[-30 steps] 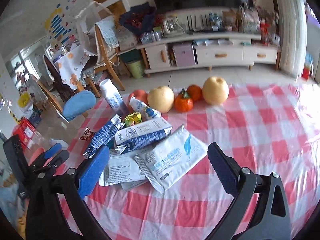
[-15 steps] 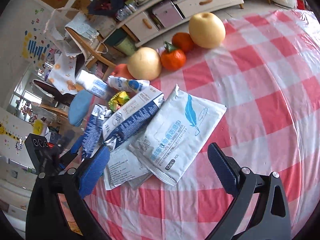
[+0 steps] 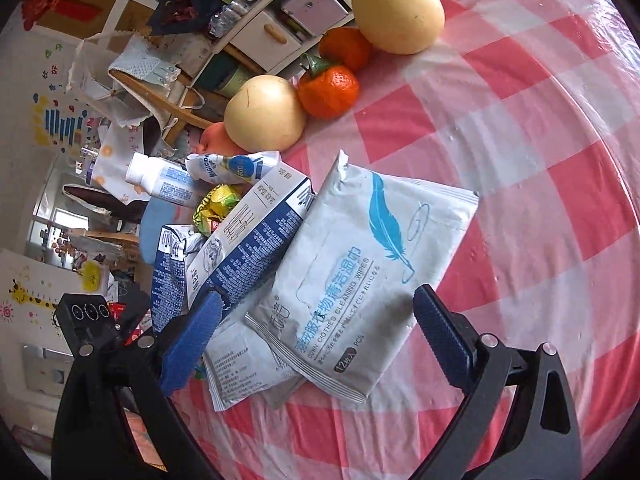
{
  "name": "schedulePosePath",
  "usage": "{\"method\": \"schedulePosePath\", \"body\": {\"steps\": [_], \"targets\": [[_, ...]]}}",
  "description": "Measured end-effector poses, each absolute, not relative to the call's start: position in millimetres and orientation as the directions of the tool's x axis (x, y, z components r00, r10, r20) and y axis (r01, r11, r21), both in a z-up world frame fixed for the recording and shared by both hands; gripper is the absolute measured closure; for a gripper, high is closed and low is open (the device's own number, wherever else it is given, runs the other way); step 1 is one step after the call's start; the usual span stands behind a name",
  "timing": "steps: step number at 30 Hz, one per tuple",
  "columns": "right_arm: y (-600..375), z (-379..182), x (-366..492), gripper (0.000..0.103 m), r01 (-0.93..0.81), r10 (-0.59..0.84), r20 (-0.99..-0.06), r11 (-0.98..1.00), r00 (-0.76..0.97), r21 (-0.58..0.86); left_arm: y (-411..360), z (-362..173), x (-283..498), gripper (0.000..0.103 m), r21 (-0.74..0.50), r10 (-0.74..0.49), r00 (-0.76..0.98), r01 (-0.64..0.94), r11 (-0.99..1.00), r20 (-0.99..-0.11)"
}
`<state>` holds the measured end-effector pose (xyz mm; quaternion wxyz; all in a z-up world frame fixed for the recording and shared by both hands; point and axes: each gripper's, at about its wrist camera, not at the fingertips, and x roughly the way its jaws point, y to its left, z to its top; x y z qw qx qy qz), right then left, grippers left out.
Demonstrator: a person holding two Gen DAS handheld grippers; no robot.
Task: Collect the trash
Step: 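Grasp the white milk carton with the left gripper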
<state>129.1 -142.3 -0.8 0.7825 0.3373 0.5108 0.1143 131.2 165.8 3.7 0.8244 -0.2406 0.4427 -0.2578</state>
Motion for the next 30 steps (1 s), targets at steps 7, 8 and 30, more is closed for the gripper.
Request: {"method": "schedulePosePath", "body": {"steps": [7, 8, 30], "targets": [[-138.9, -1.4, 136.6, 0.006, 0.164, 0.504, -0.733, 0.762, 0.457, 0.626, 161.7, -4.9, 131.4, 0.008, -0.619, -0.629, 0.462, 0.196, 0.76, -0.625], [-138.2, -1.0, 137.7, 0.006, 0.161, 0.498, -0.736, 0.768, 0.459, 0.62, 161.6, -5.1, 131.2, 0.009, -0.621, -0.629, 0.464, 0.194, 0.76, -0.624], [-128.4, -10.9, 147.1, 0.004, 0.19, 0.426, -0.79, 0.816, 0.441, 0.546, 128.1, 6.2, 100.2, 0.04, -0.558, -0.57, 0.487, 0.189, 0.808, -0.661]]}}
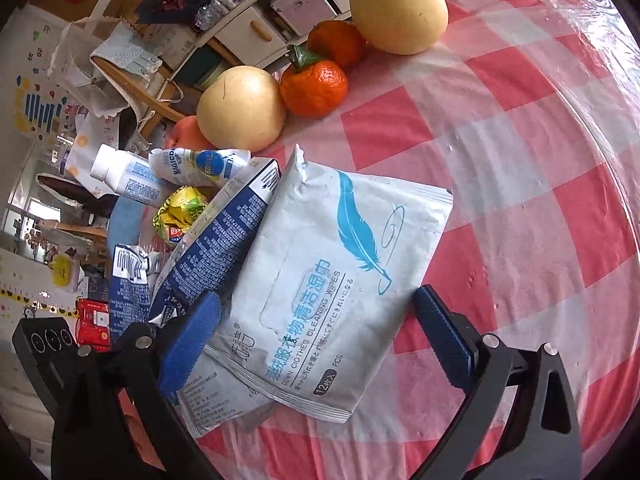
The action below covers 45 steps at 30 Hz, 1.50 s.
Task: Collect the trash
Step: 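Grasp the white milk carton with the left gripper, then grasp the feather-print wipes pack with the right gripper while the left gripper holds the carton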
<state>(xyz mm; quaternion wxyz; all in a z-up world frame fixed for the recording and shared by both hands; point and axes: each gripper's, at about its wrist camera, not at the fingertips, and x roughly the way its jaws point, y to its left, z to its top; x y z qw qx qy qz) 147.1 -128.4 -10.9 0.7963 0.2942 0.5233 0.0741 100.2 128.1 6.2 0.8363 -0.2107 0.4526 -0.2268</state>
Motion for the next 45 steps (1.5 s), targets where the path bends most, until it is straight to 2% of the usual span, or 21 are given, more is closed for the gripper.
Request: {"method": "schedulePosePath", "body": {"steps": [8, 17, 22, 25, 32, 39, 42, 45], "targets": [[-104.4, -8.5, 147.3, 0.004, 0.105, 0.282, -0.847, 0.925, 0.451, 0.364, 128.3, 7.2, 86.5, 0.041, -0.573, -0.568, 0.51, 0.167, 0.802, -0.646], [-91.1, -11.6, 144.5, 0.006, -0.007, 0.242, -0.89, 0.966, 0.386, 0.259, 143.4, 3.5, 72.4, 0.041, -0.615, -0.579, 0.539, 0.135, 0.777, -0.612], [-96.8, -8.8, 138.2, 0.016, -0.032, 0.252, -0.889, 0.965, 0.383, 0.26, 153.3, 5.6, 62.5, 0.042, -0.641, -0.588, 0.558, 0.124, 0.757, -0.586], [-103.7, -8.6, 125.1, 0.019, -0.051, 0.26, -0.887, 0.964, 0.382, 0.261, 158.6, 5.3, 56.3, 0.045, -0.65, -0.589, 0.565, 0.12, 0.751, -0.577], [-114.9, -7.2, 99.9, 0.026, -0.096, 0.255, -0.883, 0.967, 0.394, 0.236, 162.5, 0.4, 38.6, 0.045, -0.657, -0.601, 0.556, 0.125, 0.744, -0.575], [-117.1, -3.1, 78.2, 0.031, -0.156, 0.255, -0.877, 0.966, 0.408, 0.208, 150.7, -5.7, 23.0, 0.045, -0.606, -0.595, 0.506, 0.166, 0.778, -0.624], [-117.3, -1.6, 70.7, 0.032, -0.177, 0.252, -0.875, 0.965, 0.413, 0.194, 141.9, -13.1, 17.1, 0.039, -0.555, -0.562, 0.485, 0.175, 0.813, -0.67], [-111.8, 0.8, 73.8, 0.033, -0.188, 0.239, -0.874, 0.967, 0.423, 0.173, 135.7, -21.2, 13.6, 0.039, -0.503, -0.519, 0.477, 0.174, 0.847, -0.709]]}}
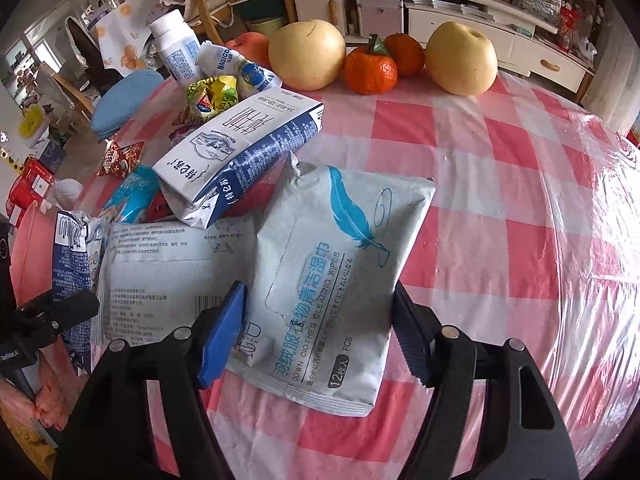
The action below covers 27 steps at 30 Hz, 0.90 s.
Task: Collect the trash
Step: 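Grasp the feather-print wipes pack with the right gripper while the left gripper holds the carton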
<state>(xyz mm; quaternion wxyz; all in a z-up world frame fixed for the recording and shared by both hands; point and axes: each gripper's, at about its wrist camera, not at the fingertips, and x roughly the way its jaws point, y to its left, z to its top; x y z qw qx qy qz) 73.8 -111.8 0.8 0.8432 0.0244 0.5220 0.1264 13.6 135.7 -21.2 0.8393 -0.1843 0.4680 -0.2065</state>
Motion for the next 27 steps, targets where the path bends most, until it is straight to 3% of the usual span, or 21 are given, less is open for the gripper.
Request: {"method": "schedulePosePath", "body": {"steps": [8, 13, 17, 21, 25, 27], "targets": [[-109.0, 10.9, 63.0, 0.037, -0.197, 0.187, -0.866, 0.975, 0.463, 0.104, 141.6, -23.9, 0.5, 0.044, -0.461, -0.468, 0.511, 0.152, 0.874, -0.721], [-106.7, 25.3, 52.4, 0.053, -0.188, 0.158, -0.84, 0.98, 0.519, 0.069, 154.6, -16.8, -4.6, 0.046, -0.467, -0.457, 0.54, 0.13, 0.875, -0.707], [-105.3, 25.9, 51.3, 0.053, -0.174, 0.15, -0.844, 0.982, 0.515, 0.069, 160.4, -11.4, -7.2, 0.046, -0.47, -0.456, 0.551, 0.126, 0.874, -0.699], [-111.1, 19.8, 56.0, 0.042, -0.106, 0.183, -0.853, 0.983, 0.488, 0.15, 164.8, -2.0, -11.8, 0.047, -0.468, -0.453, 0.564, 0.13, 0.874, -0.69], [-119.6, 13.3, 61.8, 0.015, 0.001, 0.238, -0.851, 0.963, 0.469, 0.269, 169.5, 11.3, -17.4, 0.047, -0.477, -0.458, 0.588, 0.136, 0.868, -0.667], [-119.9, 11.1, 65.9, 0.014, 0.031, 0.251, -0.849, 0.954, 0.465, 0.299, 172.2, 15.3, -17.6, 0.047, -0.488, -0.463, 0.595, 0.132, 0.863, -0.657]]}}
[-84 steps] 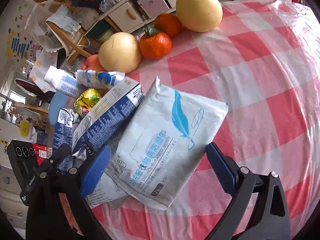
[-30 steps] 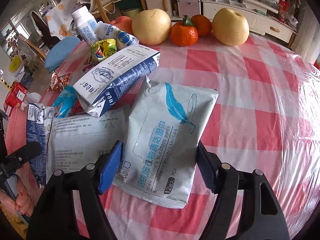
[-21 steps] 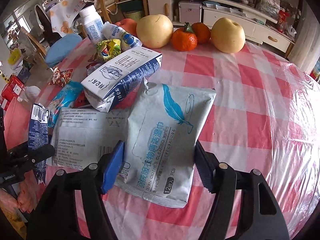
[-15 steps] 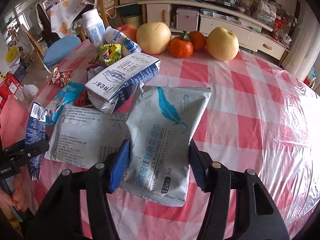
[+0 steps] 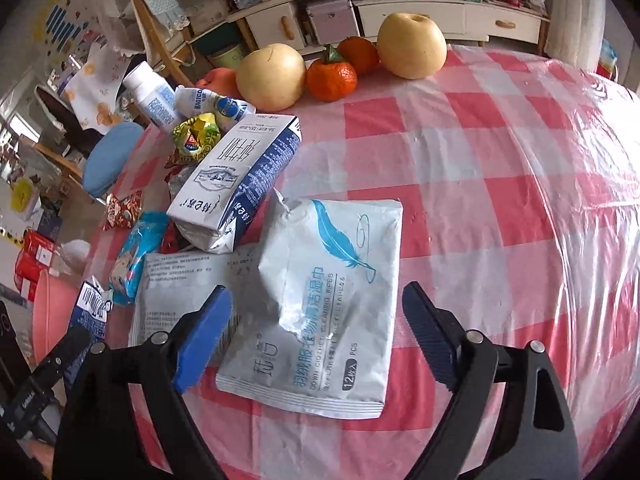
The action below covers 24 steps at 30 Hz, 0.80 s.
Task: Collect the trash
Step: 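Grasp the feather-print wipes pack with the right gripper while the left gripper holds the carton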
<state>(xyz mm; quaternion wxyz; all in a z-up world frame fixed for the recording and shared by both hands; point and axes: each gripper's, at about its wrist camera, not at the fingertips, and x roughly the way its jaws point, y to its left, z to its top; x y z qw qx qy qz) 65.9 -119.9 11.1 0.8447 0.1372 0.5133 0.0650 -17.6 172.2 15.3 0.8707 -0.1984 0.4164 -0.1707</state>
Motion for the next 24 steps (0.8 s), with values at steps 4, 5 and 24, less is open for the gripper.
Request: {"method": "schedulePosePath", "body": {"steps": [4, 5, 24], "targets": [[-105.4, 2.3, 78.3, 0.01, 0.045, 0.168, -0.879, 0.977, 0.445, 0.209, 177.4, 19.9, -17.3, 0.047, -0.501, -0.47, 0.599, 0.131, 0.856, -0.648], [-100.4, -1.6, 81.5, 0.01, 0.038, 0.162, -0.886, 0.979, 0.433, 0.198, 178.5, 19.4, -16.8, 0.047, -0.5, -0.47, 0.596, 0.129, 0.857, -0.651], [-106.4, -15.2, 87.5, 0.009, 0.113, 0.113, -0.878, 0.976, 0.466, 0.186, 202.6, 19.3, -18.9, 0.047, -0.56, -0.505, 0.602, 0.113, 0.821, -0.619]]}}
